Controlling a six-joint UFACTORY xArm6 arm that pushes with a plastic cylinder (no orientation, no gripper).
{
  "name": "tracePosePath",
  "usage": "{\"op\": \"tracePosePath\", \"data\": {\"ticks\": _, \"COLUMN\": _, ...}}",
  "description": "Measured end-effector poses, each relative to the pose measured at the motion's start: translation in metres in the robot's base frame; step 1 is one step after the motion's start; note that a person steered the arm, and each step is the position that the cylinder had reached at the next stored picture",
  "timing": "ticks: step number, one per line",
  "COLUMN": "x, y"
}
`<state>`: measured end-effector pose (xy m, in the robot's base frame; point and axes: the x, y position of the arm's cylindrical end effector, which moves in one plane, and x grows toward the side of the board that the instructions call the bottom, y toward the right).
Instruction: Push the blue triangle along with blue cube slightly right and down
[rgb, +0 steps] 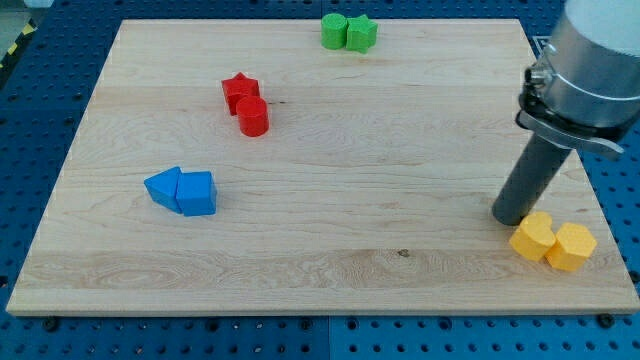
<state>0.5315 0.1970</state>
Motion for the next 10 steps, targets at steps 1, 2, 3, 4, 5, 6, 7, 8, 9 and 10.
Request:
{"op": "tracePosePath", "data": {"ticks": 1, "x": 0.0, "y": 0.003}}
{"op": "tracePosePath", "data": {"ticks": 2, "x": -0.014, "y": -0.014}}
{"op": "tracePosePath", "data": {"ticks": 3, "x": -0.056, "y": -0.052}}
{"op": "tracePosePath", "data": {"ticks": 4, "x": -0.104, "y": -0.088}}
{"op": "tracePosePath", "data": {"ticks": 5, "x": -0.134, "y": -0.121}}
{"op": "tracePosePath", "data": {"ticks": 6, "x": -0.134, "y": -0.121}}
{"op": "tracePosePath", "data": {"ticks": 7, "x": -0.145, "y": -0.124}}
{"op": "tracePosePath", "data": {"ticks": 8, "x": -0.176, "y": -0.157}}
{"op": "tracePosePath", "data": {"ticks": 9, "x": -0.205, "y": -0.188}}
{"op": "tracePosePath", "data": {"ticks": 10, "x": -0.206, "y": -0.191}}
